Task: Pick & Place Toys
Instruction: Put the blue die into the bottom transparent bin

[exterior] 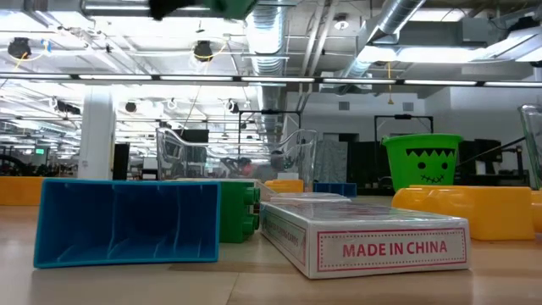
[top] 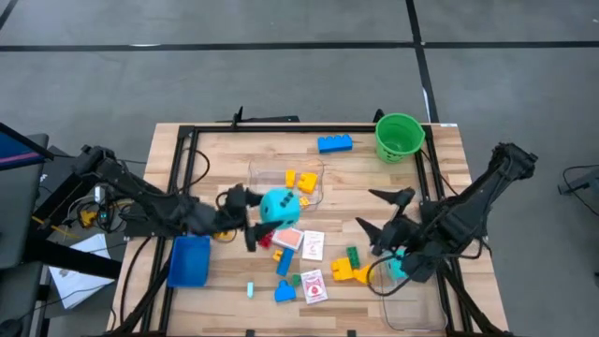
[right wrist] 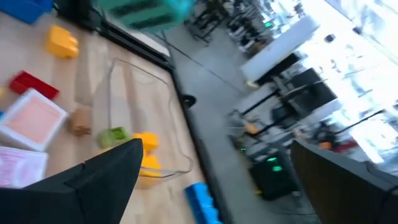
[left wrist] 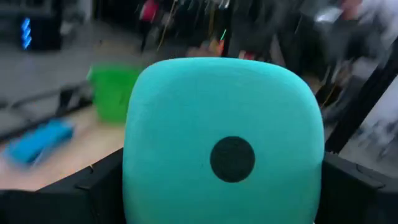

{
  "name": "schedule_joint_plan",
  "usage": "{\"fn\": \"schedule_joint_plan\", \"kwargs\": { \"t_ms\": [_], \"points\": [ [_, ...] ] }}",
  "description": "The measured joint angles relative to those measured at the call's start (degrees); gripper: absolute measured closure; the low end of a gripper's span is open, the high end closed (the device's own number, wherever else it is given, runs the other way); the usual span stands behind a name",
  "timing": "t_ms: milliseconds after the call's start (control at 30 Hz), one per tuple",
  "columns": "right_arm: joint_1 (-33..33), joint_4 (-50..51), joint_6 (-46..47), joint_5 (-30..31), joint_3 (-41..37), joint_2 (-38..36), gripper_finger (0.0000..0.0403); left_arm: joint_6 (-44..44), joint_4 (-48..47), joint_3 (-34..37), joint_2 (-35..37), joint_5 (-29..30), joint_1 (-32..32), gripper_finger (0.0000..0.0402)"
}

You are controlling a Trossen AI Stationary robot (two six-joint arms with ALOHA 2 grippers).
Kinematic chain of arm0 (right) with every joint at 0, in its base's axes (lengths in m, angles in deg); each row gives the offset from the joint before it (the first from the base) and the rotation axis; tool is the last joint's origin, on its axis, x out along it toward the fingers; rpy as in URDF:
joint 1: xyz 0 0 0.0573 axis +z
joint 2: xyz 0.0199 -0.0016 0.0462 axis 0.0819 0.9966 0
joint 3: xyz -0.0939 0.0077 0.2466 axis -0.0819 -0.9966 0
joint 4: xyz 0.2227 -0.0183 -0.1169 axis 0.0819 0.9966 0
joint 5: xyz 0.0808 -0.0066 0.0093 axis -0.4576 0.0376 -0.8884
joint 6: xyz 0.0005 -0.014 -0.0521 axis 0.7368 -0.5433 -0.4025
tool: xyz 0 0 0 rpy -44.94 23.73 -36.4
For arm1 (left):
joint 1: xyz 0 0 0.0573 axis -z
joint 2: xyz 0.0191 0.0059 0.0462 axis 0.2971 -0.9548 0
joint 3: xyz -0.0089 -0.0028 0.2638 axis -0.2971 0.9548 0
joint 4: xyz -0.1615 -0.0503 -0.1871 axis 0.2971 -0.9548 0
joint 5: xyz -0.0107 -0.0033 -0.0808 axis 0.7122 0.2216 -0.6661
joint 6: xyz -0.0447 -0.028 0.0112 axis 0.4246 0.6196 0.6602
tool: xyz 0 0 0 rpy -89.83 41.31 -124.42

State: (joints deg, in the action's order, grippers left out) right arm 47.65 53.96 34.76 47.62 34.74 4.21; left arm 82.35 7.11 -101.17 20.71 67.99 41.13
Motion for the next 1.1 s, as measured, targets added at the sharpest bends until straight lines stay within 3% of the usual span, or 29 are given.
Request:
{"fn": "schedule_joint_plan", "kwargs": {
  "t_ms": [100,233,367,467,767,967,1100],
  "points": [
    [-0.1,-3.4,-3.1,3.8,0.0,2.1,0.0003,-3.6,9.5,0.0,-2.0,-8.6,-5.3,0.0046],
    [0.7,-6.5,-3.8,7.9,0.0,2.1,0.0003,-1.3,20.0,0.0,-6.6,-22.8,-12.5,0.0046],
    [1.3,-11.4,-6.6,8.0,0.0,0.7,0.0003,3.0,33.9,0.0,-13.2,-35.4,-16.9,0.0046],
    [2.1,-18.1,-12.5,6.3,0.0,0.6,0.0003,6.5,43.2,0.0,-17.8,-41.4,-18.7,0.0046],
    [1.6,-47.1,-39.0,-10.2,0.0,1.0,0.0003,15.1,57.0,0.0,-23.6,-46.7,-18.4,0.0046],
    [-1.6,-53.2,-43.5,-23.3,0.0,1.0,0.0003,15.1,59.2,-0.3,-23.5,-46.3,-15.5,0.0048],
    [-4.1,-55.3,-46.7,-28.5,0.0,1.1,0.0003,15.1,59.1,-0.8,-23.6,-46.0,-14.8,0.0048]
  ]
}}
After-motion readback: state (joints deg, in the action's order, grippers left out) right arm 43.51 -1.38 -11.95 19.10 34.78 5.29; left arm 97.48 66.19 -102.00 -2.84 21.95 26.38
